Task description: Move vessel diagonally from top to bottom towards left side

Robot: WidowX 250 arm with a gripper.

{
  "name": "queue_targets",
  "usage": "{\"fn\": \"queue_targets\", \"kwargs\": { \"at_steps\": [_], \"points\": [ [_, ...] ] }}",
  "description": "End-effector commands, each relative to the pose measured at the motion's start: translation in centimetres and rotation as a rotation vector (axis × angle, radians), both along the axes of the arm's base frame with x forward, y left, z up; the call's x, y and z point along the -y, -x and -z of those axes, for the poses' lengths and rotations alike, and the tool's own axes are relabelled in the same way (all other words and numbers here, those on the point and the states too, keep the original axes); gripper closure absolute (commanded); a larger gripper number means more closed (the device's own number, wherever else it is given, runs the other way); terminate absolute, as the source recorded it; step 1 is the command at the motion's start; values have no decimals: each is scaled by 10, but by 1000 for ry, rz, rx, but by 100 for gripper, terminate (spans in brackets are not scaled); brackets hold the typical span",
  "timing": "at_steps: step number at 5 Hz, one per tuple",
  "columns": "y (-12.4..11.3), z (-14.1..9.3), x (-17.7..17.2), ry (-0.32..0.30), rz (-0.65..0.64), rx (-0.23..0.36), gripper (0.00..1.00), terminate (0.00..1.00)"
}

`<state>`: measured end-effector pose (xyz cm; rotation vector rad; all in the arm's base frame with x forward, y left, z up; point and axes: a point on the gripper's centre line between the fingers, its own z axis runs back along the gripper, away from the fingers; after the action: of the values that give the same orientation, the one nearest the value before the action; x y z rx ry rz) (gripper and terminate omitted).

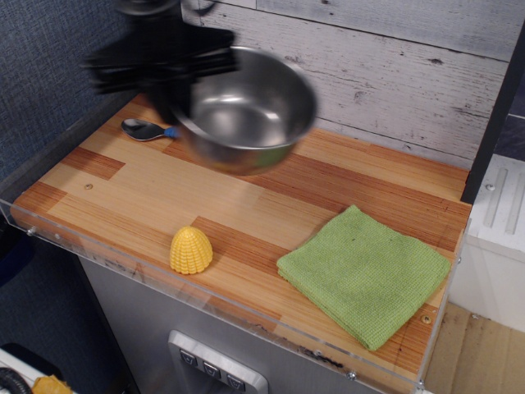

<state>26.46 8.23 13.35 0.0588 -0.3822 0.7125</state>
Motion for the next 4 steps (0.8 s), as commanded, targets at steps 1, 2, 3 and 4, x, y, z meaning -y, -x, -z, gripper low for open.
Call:
{"fn": "queue_targets", "kwargs": {
  "at_steps": [1, 2, 3, 4],
  "points": [
    [43, -5, -62, -39, -119, 32, 100, 0],
    [60, 3, -95, -42, -193, 19, 100, 0],
    [64, 18, -113, -28, -233, 12, 100, 0],
    [61, 32, -118, -15, -238, -13, 100, 0]
  ]
}}
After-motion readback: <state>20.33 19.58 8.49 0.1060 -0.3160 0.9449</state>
